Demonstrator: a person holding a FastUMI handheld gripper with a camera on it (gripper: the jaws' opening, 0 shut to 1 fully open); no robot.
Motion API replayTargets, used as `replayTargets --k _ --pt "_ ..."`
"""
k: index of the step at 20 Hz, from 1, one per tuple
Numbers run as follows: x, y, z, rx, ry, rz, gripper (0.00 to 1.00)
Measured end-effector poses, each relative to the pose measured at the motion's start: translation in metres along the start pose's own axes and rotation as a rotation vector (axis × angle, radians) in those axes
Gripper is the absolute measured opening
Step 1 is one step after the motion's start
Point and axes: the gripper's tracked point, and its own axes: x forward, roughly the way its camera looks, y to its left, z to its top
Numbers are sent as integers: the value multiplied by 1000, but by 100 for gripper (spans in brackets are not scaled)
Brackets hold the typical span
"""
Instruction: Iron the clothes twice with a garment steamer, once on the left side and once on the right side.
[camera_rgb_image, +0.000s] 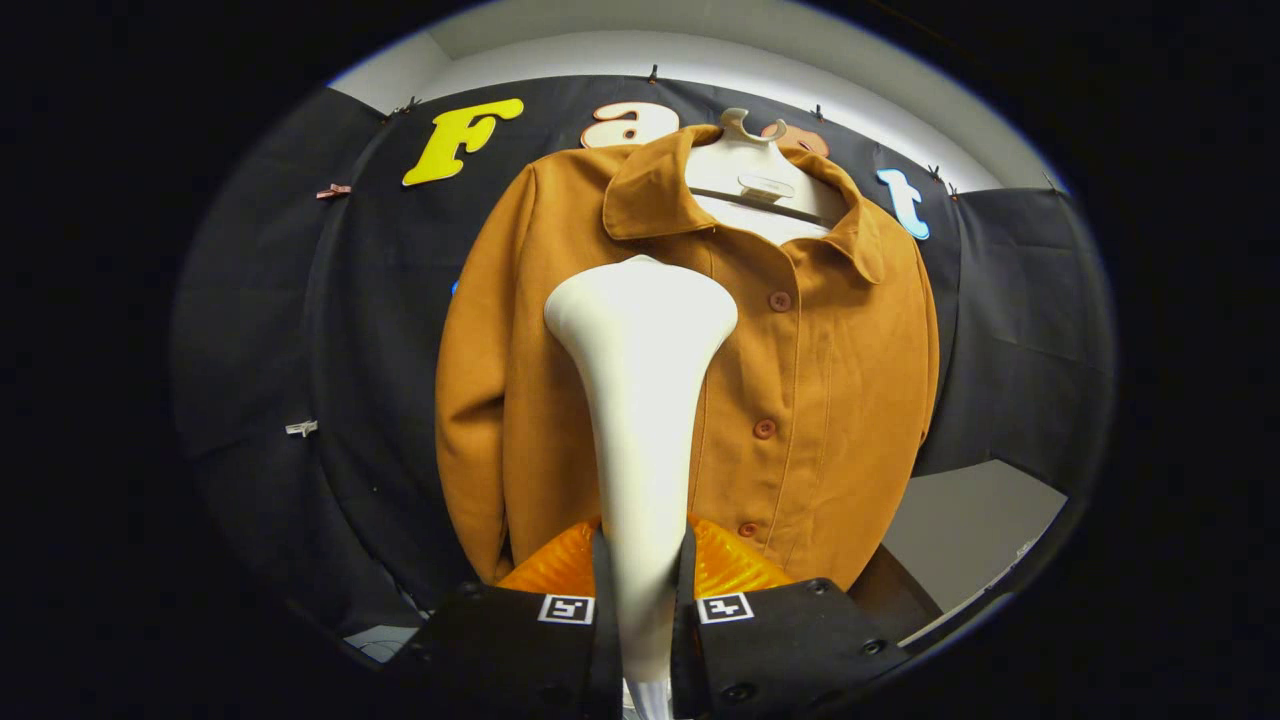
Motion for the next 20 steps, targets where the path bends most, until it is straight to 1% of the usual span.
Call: replayTargets --k 4,8,13,20 --pt "7 2 -12 -5 -2 -6 23" --pt "8 6 -36 5 18 2 23" --pt "7 10 -73 11 43 15 23" --pt "5 5 -138 12 104 20 23"
